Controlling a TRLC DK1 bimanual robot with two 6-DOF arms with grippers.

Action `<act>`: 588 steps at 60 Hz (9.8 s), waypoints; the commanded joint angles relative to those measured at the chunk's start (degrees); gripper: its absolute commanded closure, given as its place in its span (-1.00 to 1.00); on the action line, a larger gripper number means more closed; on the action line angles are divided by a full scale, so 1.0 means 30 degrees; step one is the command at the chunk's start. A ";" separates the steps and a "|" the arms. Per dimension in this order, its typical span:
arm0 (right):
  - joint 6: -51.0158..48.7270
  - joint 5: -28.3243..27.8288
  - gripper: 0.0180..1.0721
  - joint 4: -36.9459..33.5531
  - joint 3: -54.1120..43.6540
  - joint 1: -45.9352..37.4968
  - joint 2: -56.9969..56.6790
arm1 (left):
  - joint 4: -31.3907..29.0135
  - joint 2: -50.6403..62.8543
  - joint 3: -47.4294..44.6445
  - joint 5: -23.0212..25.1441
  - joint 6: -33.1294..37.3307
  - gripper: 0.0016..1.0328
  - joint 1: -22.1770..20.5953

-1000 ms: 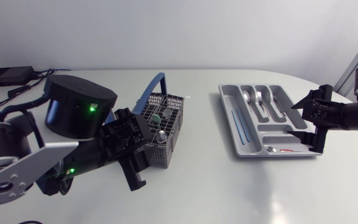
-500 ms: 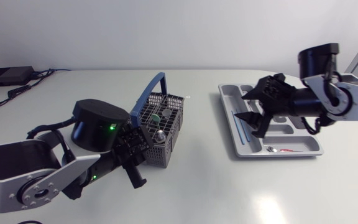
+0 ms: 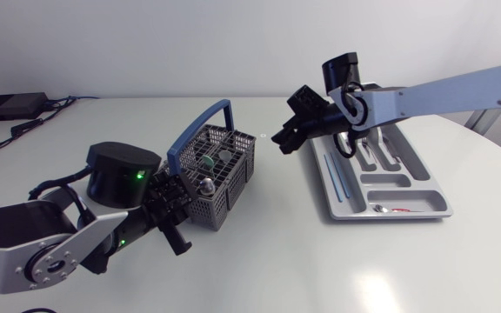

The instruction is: Unload the cutlery basket into the drawer organizer.

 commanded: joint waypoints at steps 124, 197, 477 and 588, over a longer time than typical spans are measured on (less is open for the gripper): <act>0.0892 -0.4947 0.15 -0.3935 -0.3434 0.2370 -0.2444 | -0.4426 -0.5664 -0.0864 0.7097 0.1864 0.60 1.0468; 0.0716 -0.4830 0.15 -0.3671 -0.5192 0.1081 -0.4055 | 0.0994 0.5967 0.5142 0.7097 -0.0392 0.60 0.5400; 1.2728 0.1440 0.89 -0.9765 0.6117 0.9020 0.1658 | 0.0467 -0.0098 0.0484 1.1491 0.0809 -0.59 1.1698; 1.3724 -0.4244 0.89 -0.6659 0.1869 0.6794 -0.4788 | 0.0613 -0.0215 0.0484 1.1491 0.0546 -0.59 1.1318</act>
